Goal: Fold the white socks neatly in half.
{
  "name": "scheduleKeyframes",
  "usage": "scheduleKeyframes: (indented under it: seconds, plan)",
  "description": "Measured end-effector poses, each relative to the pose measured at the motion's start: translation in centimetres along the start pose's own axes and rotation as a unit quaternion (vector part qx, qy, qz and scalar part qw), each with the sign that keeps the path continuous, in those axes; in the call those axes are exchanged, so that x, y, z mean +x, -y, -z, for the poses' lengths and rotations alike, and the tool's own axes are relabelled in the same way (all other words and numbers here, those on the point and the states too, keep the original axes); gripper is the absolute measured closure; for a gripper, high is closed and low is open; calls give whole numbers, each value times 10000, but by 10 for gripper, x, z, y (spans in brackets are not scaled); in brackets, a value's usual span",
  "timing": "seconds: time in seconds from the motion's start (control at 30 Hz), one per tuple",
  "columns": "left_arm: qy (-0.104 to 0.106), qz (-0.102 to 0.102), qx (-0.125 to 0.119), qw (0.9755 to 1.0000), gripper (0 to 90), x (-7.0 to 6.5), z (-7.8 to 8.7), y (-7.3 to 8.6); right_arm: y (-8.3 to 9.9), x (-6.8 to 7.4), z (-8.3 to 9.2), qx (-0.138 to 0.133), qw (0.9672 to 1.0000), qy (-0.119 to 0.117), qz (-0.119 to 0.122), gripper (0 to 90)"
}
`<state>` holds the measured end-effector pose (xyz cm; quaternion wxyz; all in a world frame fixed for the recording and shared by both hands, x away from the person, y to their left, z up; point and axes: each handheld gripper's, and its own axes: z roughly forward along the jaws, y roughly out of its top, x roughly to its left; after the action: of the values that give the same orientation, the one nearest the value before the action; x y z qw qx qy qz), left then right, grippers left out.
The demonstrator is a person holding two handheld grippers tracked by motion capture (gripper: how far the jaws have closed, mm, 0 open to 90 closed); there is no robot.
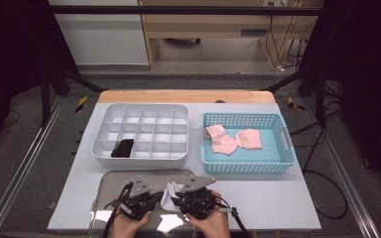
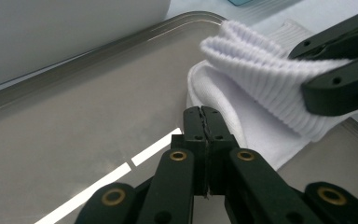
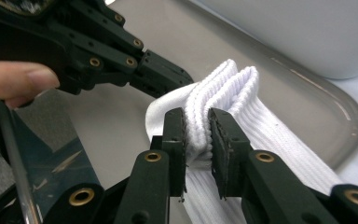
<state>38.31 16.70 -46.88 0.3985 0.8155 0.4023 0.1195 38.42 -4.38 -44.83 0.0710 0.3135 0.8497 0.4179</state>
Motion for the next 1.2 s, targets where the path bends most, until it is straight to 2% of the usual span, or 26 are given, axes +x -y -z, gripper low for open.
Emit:
scheduleKeyframes:
  seconds: [0.2,0.33,0.37,0.43,0.47,0.5,0.53,0.57,0.6,0.63,0.67,0.7,0.73,0.77,0.9,0.93,1.0,1.1,1.17,1.2]
  plan:
    - [-38,120,-68,9999,886,6,4,0,4,5,-14,151,9998,-57,102,721]
    - [-104,169,-188,9996,879,10,10,-2,4,5,-9,-16,9997,-215,127,626]
    - [-104,169,-188,9996,876,10,10,-2,4,5,-9,-16,9997,-215,127,626]
    - [-134,206,-258,9994,874,12,14,-3,2,3,-2,-172,9995,-251,86,597]
    - [-155,235,-346,9990,870,14,18,-4,2,-1,8,-345,9991,-245,38,603]
    - [-156,237,-394,9988,869,15,21,-6,2,-4,14,-399,9990,-195,45,611]
    - [-160,235,-435,9986,867,15,23,-7,3,-7,20,-444,9989,-100,53,635]
    - [-160,235,-435,9986,864,15,23,-7,3,-7,20,-444,9989,-100,53,635]
    - [-133,204,-511,9984,862,13,26,-11,7,-16,29,-441,9990,56,-16,702]
    - [-133,204,-511,9984,859,13,26,-11,7,-16,29,-441,9990,56,-16,702]
    - [-107,169,-541,9983,855,11,27,-14,15,-25,35,-379,9990,202,-131,775]
    - [-90,111,-543,9984,855,9,27,-16,15,-25,35,-379,9990,202,-131,775]
    - [-4,36,-526,9986,850,3,24,-22,24,-30,36,-241,9992,234,-214,814]
    - [-4,36,-526,9986,850,3,24,-22,24,-30,36,-241,9992,234,-214,814]
    - [239,-116,-446,9987,843,-14,11,-35,38,-32,28,-86,9993,286,-240,853]
    - [328,-234,-404,9984,841,-23,3,-41,40,-32,25,-37,9993,271,-244,854]
    - [384,-321,-316,9982,836,-30,-5,-44,41,-32,22,-54,9994,263,-219,852]
    - [335,-389,-175,9985,835,-35,-13,-43,41,-34,25,-101,9993,214,-274,829]
    - [313,-403,-16,9987,835,-35,-20,-39,42,-36,36,-237,9989,270,-299,784]
    - [313,-403,-16,9987,835,-35,-20,-39,42,-36,36,-237,9989,270,-299,784]
